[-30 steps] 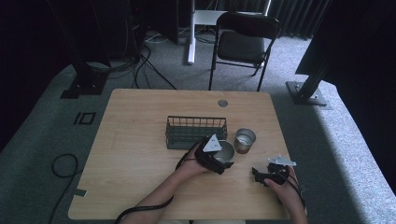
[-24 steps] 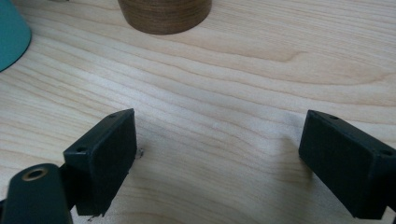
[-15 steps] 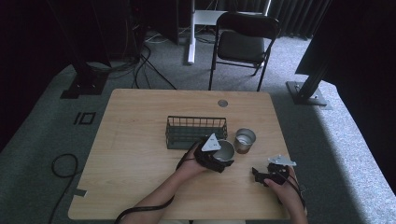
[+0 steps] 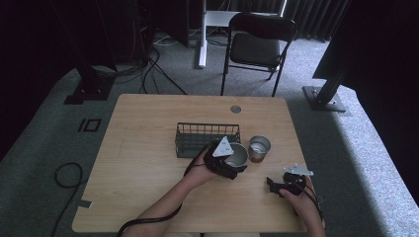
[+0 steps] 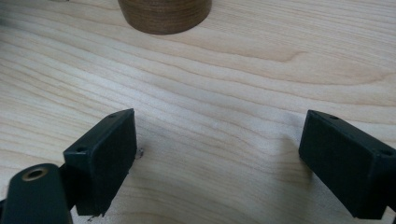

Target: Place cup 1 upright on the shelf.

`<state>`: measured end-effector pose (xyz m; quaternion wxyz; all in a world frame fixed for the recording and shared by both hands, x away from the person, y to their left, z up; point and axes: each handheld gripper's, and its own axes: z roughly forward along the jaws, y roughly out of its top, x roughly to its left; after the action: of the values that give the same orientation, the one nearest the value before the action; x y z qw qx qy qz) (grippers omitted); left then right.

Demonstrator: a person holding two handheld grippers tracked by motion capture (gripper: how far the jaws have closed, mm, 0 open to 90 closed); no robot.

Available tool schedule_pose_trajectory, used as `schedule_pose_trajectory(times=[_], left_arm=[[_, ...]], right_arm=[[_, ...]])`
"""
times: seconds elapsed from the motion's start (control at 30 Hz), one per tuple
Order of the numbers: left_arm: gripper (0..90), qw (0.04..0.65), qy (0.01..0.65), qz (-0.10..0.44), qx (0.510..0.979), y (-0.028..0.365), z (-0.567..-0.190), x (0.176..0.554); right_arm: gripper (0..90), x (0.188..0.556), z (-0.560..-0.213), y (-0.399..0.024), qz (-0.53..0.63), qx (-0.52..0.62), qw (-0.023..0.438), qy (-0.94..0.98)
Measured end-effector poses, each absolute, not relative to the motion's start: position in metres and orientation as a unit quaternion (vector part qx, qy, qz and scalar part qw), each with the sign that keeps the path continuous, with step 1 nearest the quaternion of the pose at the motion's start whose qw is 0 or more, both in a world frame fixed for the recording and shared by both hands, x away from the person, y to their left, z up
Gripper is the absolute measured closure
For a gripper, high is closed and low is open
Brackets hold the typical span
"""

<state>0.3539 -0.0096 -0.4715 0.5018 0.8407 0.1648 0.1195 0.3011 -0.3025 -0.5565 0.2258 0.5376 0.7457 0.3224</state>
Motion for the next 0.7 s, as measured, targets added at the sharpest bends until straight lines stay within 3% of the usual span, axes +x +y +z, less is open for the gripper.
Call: schedule_pose_trajectory(times=[0.7], left_arm=[[13.9, 0.509, 0.204, 0.160, 0.821, 0.019, -0.424, 0.361]], right_arm=[[11.0, 0.301, -0.556, -0.302, 0.322, 0.538, 0.226, 0.746]])
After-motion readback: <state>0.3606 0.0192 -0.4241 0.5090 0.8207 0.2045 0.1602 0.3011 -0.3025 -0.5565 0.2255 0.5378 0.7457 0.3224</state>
